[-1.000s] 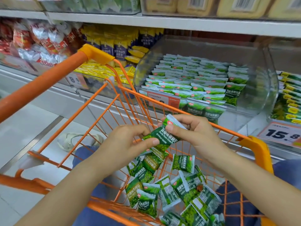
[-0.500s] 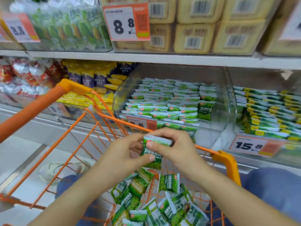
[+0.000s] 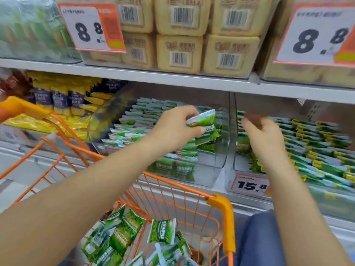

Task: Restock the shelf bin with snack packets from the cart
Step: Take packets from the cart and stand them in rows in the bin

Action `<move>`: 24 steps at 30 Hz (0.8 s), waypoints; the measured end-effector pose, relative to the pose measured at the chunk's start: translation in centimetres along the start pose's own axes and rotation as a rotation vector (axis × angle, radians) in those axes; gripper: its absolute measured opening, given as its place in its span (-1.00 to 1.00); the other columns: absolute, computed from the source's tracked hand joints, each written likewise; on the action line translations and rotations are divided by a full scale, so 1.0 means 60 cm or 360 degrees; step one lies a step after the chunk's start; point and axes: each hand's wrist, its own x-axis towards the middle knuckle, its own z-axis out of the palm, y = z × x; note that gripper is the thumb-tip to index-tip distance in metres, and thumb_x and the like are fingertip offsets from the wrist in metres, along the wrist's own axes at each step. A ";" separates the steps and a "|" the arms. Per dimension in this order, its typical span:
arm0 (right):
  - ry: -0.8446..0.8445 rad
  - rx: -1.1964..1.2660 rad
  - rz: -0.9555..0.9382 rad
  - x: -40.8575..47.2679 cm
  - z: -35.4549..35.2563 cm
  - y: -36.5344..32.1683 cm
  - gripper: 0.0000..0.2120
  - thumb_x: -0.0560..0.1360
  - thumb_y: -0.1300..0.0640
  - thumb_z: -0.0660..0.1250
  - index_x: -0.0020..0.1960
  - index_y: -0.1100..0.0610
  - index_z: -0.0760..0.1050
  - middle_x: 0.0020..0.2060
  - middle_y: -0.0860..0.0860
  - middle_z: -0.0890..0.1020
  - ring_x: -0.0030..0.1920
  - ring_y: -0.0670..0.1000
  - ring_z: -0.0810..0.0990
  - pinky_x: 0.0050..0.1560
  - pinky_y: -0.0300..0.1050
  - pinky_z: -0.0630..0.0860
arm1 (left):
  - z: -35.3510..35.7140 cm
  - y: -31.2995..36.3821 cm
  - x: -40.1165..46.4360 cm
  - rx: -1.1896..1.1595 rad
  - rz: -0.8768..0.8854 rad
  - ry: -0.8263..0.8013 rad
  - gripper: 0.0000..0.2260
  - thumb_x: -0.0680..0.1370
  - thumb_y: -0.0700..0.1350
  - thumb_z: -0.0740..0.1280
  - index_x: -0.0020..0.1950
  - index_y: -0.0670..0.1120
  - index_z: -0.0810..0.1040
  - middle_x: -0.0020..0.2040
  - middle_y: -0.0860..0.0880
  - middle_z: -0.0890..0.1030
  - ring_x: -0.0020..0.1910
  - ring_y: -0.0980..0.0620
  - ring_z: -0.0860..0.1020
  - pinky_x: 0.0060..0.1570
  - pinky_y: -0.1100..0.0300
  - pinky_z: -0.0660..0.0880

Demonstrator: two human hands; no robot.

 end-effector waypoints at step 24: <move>-0.0165 0.0157 0.0078 0.042 0.058 0.032 -0.63 0.58 -0.16 0.15 0.19 0.10 0.38 -0.11 0.16 0.58 -0.06 0.19 0.54 -0.13 -0.02 0.42 | 0.156 -0.053 0.127 0.1488 0.0283 -0.0561 -0.53 0.55 0.05 0.32 0.41 -0.11 0.42 0.54 -0.04 0.18 0.48 -0.10 0.16 0.43 0.05 0.08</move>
